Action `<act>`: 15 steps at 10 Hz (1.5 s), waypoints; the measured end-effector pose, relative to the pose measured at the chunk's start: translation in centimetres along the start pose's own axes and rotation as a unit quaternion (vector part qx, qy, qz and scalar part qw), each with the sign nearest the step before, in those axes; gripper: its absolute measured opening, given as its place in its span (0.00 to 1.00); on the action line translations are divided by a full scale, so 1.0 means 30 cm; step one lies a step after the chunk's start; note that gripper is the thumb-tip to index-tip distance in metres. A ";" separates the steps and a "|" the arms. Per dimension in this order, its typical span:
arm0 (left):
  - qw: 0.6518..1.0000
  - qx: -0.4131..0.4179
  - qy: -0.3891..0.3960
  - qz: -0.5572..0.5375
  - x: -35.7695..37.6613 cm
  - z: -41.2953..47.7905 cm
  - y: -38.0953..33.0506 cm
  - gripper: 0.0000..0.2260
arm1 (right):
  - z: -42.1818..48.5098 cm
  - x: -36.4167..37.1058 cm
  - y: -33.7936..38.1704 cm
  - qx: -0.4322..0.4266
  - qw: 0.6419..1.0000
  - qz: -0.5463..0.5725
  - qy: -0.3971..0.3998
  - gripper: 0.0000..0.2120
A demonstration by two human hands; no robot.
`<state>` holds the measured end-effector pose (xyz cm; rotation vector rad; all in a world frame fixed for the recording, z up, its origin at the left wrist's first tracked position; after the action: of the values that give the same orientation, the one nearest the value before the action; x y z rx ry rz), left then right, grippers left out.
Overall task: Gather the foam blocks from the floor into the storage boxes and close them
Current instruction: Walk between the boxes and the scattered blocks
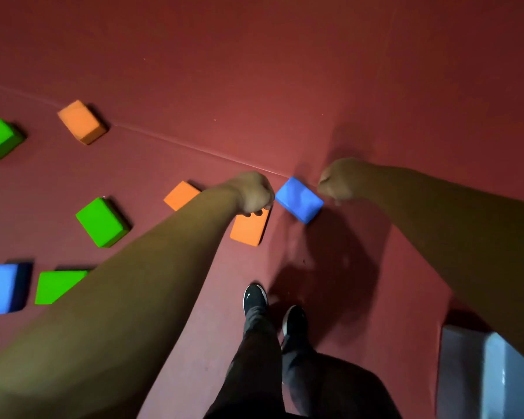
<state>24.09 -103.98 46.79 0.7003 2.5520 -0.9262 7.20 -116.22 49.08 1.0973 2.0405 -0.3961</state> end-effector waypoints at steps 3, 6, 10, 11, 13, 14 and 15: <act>0.999 -0.030 -0.009 -0.044 0.140 0.267 0.204 0.11 | 0.228 0.290 0.041 0.022 0.994 0.094 0.051 0.14; 0.995 -0.097 0.009 -0.037 0.358 0.620 0.441 0.11 | 0.590 0.591 -0.056 0.012 0.993 0.113 0.039 0.12; 0.991 -0.058 -0.084 0.088 0.587 1.340 0.619 0.11 | 1.236 1.073 -0.289 0.025 0.991 0.129 -0.014 0.13; 0.983 -0.036 -0.094 0.155 0.599 1.487 0.622 0.13 | 1.385 1.148 -0.366 0.012 0.995 0.095 -0.035 0.14; 0.954 -0.014 -0.145 0.263 0.465 1.722 0.589 0.16 | 1.532 1.178 -0.469 -0.011 0.993 0.045 -0.111 0.17; 0.957 -0.022 -0.163 0.240 0.440 1.776 0.602 0.15 | 1.578 1.140 -0.514 -0.010 0.986 0.044 -0.161 0.17; 0.954 -0.033 -0.144 0.259 0.485 1.748 0.611 0.16 | 1.588 1.136 -0.541 0.005 0.985 0.056 -0.163 0.21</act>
<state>29.64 -121.92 -7.48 1.0598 1.9876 -0.6964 5.77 -133.89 -9.07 1.0709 1.6836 -0.4947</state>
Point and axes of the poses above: each hand's wrist, its own z-axis towards the middle knuckle, its own x-axis out of the palm, y = z × x, the point moved 6 cm from there along z, towards the middle knuckle, and after that the axes turned 4 degrees about -y, right-handed, at the moved point
